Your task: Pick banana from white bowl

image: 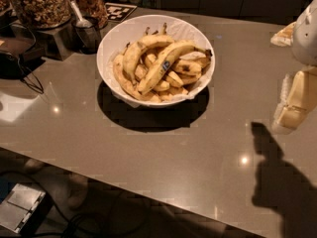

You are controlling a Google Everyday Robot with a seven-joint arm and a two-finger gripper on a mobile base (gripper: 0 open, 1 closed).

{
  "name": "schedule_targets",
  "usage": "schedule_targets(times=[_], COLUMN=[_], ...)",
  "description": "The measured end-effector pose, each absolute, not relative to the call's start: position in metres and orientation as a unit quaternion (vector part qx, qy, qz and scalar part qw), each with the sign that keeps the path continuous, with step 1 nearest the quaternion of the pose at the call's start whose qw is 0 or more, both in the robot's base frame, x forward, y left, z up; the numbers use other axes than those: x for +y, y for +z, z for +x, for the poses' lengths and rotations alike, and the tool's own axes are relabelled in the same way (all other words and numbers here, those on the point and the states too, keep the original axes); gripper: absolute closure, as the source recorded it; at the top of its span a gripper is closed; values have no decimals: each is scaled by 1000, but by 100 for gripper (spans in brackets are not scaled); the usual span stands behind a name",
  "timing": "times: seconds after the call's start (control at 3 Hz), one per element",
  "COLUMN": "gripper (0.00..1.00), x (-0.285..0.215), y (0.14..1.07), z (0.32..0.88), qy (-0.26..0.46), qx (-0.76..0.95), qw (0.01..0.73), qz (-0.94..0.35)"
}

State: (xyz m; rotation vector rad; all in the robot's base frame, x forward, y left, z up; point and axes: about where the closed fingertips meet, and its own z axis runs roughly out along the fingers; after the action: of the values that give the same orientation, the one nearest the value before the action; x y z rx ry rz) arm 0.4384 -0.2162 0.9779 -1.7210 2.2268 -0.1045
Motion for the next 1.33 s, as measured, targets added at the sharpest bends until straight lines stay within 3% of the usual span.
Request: schedule_targets(times=[0.33,1.33], gripper=[0,0], x=[-215,-122], y=[980,1007], z=[439,495], qy=[-39,-55], qx=[778,667], qw=[164,173], qz=[-605,-723])
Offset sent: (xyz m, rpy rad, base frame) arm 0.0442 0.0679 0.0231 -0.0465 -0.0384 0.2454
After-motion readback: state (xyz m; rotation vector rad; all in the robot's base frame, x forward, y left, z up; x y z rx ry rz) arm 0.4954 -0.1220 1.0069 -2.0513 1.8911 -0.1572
